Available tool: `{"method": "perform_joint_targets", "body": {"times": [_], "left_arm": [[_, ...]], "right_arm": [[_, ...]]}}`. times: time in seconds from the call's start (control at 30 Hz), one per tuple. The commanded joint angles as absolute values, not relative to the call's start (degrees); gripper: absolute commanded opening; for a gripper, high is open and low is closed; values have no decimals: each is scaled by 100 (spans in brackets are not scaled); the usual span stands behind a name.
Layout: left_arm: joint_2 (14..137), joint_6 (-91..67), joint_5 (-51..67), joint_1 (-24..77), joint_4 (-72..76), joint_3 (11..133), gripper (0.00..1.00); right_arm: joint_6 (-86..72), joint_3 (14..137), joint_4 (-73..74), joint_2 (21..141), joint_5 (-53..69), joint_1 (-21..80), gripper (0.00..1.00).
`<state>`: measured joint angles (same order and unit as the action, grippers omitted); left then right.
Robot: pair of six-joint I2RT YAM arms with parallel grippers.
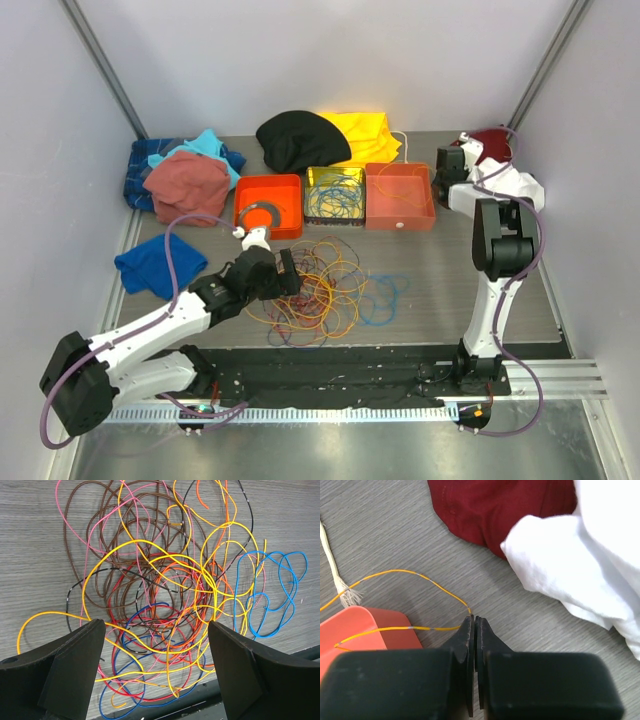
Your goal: Untangle the cables
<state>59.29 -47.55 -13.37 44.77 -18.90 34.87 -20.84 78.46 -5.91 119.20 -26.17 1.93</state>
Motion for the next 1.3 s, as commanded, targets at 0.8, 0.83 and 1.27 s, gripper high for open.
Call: {"method": "perform_joint_targets", "body": {"times": [0.8, 0.83, 1.27], "left_arm": [[5519, -4904, -1028, 4491, -1626, 3357, 88], [5520, -4896, -1028, 4491, -1635, 3357, 88], [5537, -4764, -1283, 4491, -1810, 3463, 88]], "right_arm": [[-7409, 5511, -2953, 10081, -254, -325, 62], [-7427, 5528, -2944, 10072, -316, -325, 63], [-8490, 5791, -3947, 11117, -572, -352, 66]]}}
